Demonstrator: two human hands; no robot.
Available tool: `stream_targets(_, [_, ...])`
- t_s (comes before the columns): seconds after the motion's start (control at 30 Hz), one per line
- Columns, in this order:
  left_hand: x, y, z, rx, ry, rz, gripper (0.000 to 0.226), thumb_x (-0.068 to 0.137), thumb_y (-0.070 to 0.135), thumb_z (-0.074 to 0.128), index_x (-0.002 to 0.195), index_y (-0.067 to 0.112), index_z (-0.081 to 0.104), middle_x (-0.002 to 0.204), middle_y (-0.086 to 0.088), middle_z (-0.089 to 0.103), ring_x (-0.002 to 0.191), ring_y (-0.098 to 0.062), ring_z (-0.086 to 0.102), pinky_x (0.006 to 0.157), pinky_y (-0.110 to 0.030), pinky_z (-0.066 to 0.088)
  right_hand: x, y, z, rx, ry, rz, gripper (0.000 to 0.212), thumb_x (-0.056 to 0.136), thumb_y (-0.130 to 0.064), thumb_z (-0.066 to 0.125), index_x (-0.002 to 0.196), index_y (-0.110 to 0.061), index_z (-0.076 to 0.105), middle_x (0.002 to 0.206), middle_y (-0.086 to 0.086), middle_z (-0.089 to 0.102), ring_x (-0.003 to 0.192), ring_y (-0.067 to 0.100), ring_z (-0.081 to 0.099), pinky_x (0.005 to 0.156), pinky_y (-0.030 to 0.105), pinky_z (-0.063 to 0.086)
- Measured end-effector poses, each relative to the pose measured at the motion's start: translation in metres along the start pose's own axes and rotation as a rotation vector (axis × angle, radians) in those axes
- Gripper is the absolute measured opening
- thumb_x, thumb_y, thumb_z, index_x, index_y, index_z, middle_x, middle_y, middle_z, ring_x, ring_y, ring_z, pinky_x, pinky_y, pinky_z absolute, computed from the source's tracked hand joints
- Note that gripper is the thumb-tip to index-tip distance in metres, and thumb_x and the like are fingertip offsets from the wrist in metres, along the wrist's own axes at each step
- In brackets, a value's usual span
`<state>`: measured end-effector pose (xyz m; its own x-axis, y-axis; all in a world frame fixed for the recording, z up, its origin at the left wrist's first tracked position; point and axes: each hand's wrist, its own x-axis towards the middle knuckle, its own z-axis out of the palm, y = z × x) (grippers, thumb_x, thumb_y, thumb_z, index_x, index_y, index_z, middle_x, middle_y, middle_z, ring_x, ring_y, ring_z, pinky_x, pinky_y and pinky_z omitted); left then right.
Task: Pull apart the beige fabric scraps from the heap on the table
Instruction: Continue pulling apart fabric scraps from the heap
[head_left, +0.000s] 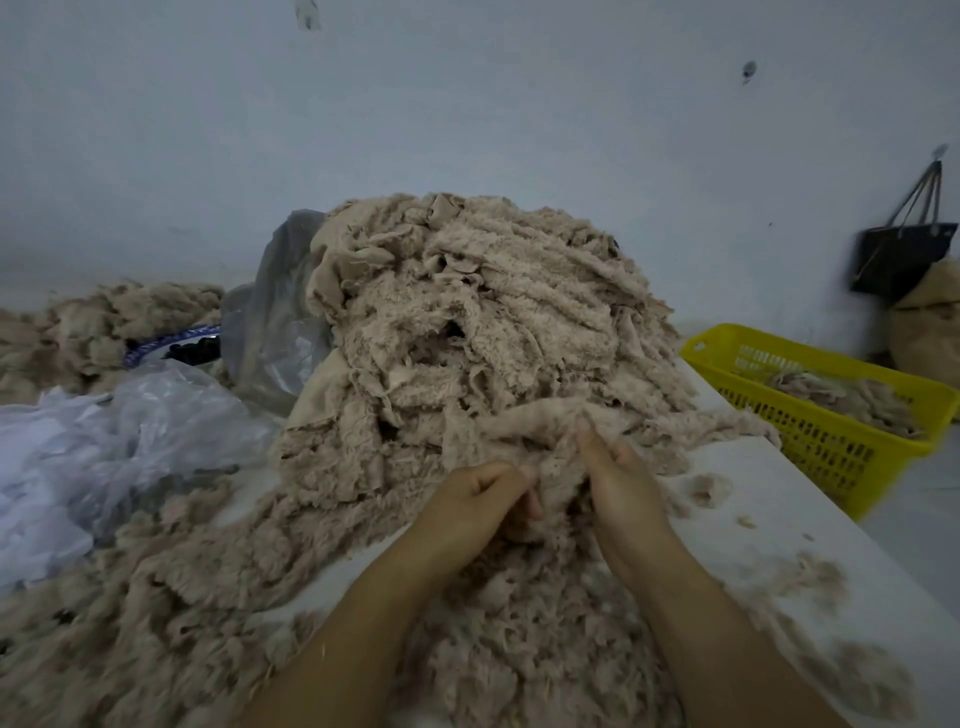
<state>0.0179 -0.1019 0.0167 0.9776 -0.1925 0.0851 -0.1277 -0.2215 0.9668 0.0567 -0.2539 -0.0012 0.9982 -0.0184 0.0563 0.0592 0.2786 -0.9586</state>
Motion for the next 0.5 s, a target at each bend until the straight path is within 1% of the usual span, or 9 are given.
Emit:
stream_targets(0.03, [0.002,-0.003,-0.002,0.057,0.022,-0.003,0.049,0.103,0.032,0.051,0.056,0.021,0.061,0.057,0.007,0.06,0.054,-0.007,0.056,0.06,-0.016,0.046,0.002,-0.002,-0.001,0.101,0.036,0.008,0.012,0.1,-0.034,0.055,0.096,-0.029,0.064,0.08,-0.018,0.075,0.072,-0.005,0.07,0.058,0.015,0.053])
stream_targets(0.1, [0.002,-0.008,-0.005,0.152,0.04,-0.008,0.055,0.1,0.041,0.054,0.05,0.019,0.048,0.047,0.005,0.044,0.043,-0.009,0.04,0.052,-0.018,0.038,0.004,-0.009,-0.002,0.27,0.139,0.022,0.014,0.099,-0.036,0.055,0.099,-0.025,0.065,0.088,-0.009,0.077,0.079,0.006,0.073,0.061,0.025,0.059])
stream_targets(0.17, [0.001,-0.009,-0.005,0.155,0.056,-0.008,0.054,0.091,0.053,0.058,0.056,0.014,0.044,0.046,0.005,0.035,0.04,-0.009,0.032,0.045,-0.018,0.032,0.006,-0.017,-0.007,0.375,0.211,0.036,0.025,0.093,-0.043,0.06,0.106,-0.022,0.064,0.101,0.0,0.075,0.09,0.018,0.072,0.076,0.039,0.061])
stream_targets(0.27, [0.002,-0.007,-0.009,0.071,0.155,-0.013,0.049,0.075,0.069,0.053,0.057,0.023,0.054,0.047,0.011,0.047,0.039,-0.002,0.041,0.044,-0.012,0.035,0.003,-0.02,-0.008,0.374,0.146,0.078,0.058,0.08,-0.048,0.067,0.128,-0.016,0.06,0.122,0.006,0.07,0.111,0.025,0.067,0.098,0.049,0.052])
stream_targets(0.3, [0.003,-0.006,-0.009,0.049,0.157,-0.001,0.043,0.073,0.071,0.052,0.062,0.03,0.06,0.051,0.015,0.053,0.042,0.002,0.046,0.045,-0.009,0.036,0.002,-0.017,-0.006,0.344,0.106,0.092,0.058,0.083,-0.046,0.067,0.13,-0.013,0.06,0.123,0.008,0.069,0.113,0.026,0.066,0.099,0.049,0.052])
stream_targets(0.33, [0.002,-0.005,-0.008,0.059,0.13,0.017,0.037,0.072,0.072,0.052,0.071,0.037,0.065,0.059,0.022,0.06,0.05,0.006,0.053,0.049,-0.006,0.037,0.0,-0.014,-0.004,0.295,0.07,0.101,0.05,0.089,-0.041,0.065,0.127,-0.009,0.063,0.12,0.011,0.071,0.111,0.027,0.068,0.096,0.047,0.054])
stream_targets(0.4, [0.001,-0.005,-0.005,0.166,0.034,0.05,0.023,0.077,0.068,0.058,0.087,0.048,0.064,0.078,0.036,0.064,0.072,0.017,0.06,0.06,-0.001,0.041,-0.002,-0.008,0.003,0.186,-0.006,0.084,0.03,0.095,-0.033,0.062,0.11,-0.009,0.073,0.11,0.013,0.074,0.102,0.027,0.072,0.082,0.04,0.06])
stream_targets(0.47, [0.002,-0.01,-0.001,0.216,-0.012,0.088,0.008,0.091,0.048,0.065,0.085,0.044,0.062,0.076,0.034,0.065,0.071,0.016,0.06,0.059,-0.002,0.04,-0.004,-0.004,0.009,0.039,-0.043,0.054,0.026,0.096,-0.034,0.063,0.093,-0.014,0.078,0.1,0.012,0.076,0.095,0.025,0.074,0.081,0.04,0.059])
stream_targets(0.5, [0.003,-0.012,-0.001,0.206,0.014,0.098,0.011,0.095,0.038,0.064,0.084,0.039,0.064,0.076,0.028,0.067,0.069,0.013,0.061,0.058,-0.003,0.04,-0.004,-0.003,0.01,-0.035,-0.035,0.033,0.029,0.096,-0.037,0.062,0.088,-0.014,0.078,0.094,0.01,0.077,0.091,0.024,0.074,0.081,0.039,0.058])
